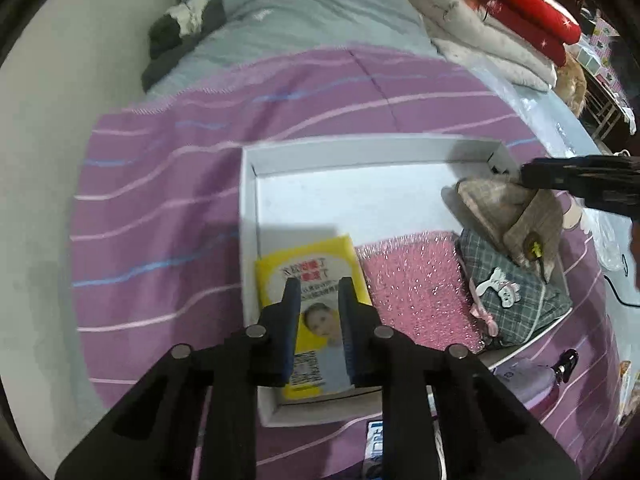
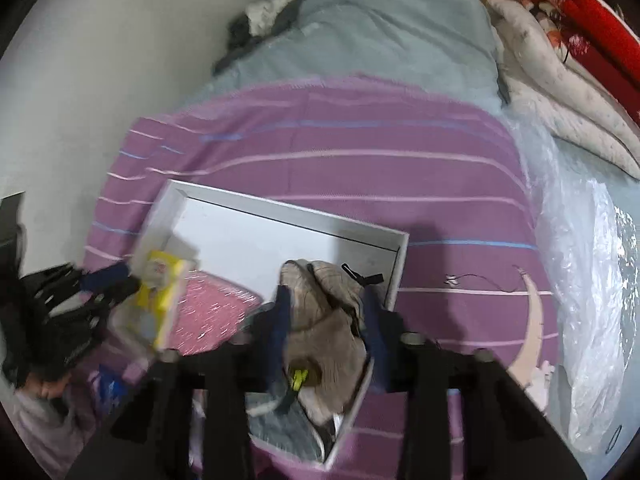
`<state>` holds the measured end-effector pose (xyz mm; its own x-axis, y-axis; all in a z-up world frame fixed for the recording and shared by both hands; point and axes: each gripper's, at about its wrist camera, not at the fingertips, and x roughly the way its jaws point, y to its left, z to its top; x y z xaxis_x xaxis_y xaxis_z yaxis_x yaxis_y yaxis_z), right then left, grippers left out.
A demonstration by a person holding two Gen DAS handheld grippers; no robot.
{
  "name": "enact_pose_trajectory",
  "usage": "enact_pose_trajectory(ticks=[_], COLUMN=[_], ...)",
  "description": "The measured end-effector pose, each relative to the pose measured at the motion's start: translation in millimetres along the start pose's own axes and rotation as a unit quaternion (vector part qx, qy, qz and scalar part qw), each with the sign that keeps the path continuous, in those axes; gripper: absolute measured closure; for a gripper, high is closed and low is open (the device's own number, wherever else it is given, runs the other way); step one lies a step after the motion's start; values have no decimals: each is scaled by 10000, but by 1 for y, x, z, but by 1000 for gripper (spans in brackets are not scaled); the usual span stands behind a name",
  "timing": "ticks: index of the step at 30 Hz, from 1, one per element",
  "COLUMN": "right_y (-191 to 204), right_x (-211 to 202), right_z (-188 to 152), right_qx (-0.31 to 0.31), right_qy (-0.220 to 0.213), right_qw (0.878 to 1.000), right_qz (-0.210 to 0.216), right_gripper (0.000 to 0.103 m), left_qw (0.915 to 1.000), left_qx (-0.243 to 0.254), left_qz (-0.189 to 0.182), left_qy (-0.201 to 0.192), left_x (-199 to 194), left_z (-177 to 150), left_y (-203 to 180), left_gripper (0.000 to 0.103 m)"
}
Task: Organize soft objects
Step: 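Lower yellow pack beside sponge with left tool while right tool drops cloth on pouch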
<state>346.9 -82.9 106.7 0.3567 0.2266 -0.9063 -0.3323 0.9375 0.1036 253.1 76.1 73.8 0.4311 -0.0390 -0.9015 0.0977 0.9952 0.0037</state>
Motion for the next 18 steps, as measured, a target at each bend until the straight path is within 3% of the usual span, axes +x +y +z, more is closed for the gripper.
enact_pose_trajectory(ticks=[2, 4, 8, 12, 14, 16, 18], right_y=[12, 12, 1, -5, -9, -12, -10], right_x=[25, 47, 74, 62, 41, 17, 0], right_z=[-1, -4, -7, -10, -10, -12, -12], right_qx=[58, 77, 289, 124, 112, 233, 268], right_qy=[22, -41, -5, -216, -585, -913, -842], right_qw=[9995, 9991, 9996, 9991, 9972, 9942, 9952], right_qz=[-313, -419, -60, 355, 442, 511, 425], right_gripper=[91, 92, 96, 97, 96, 84, 52], left_qw=[9999, 9996, 9996, 9996, 9996, 9996, 9995], left_qx=[-2, 0, -21, -132, -178, -184, -234], left_qz=[67, 173, 201, 140, 152, 198, 176], left_qy=[117, 212, 207, 183, 146, 116, 101], left_x=[9, 16, 19, 17, 14, 10, 9], left_z=[-3, -6, -9, -10, -12, -16, -14], left_y=[-2, -1, 6, 13, 15, 16, 17], left_gripper=[84, 84, 84, 84, 84, 84, 84])
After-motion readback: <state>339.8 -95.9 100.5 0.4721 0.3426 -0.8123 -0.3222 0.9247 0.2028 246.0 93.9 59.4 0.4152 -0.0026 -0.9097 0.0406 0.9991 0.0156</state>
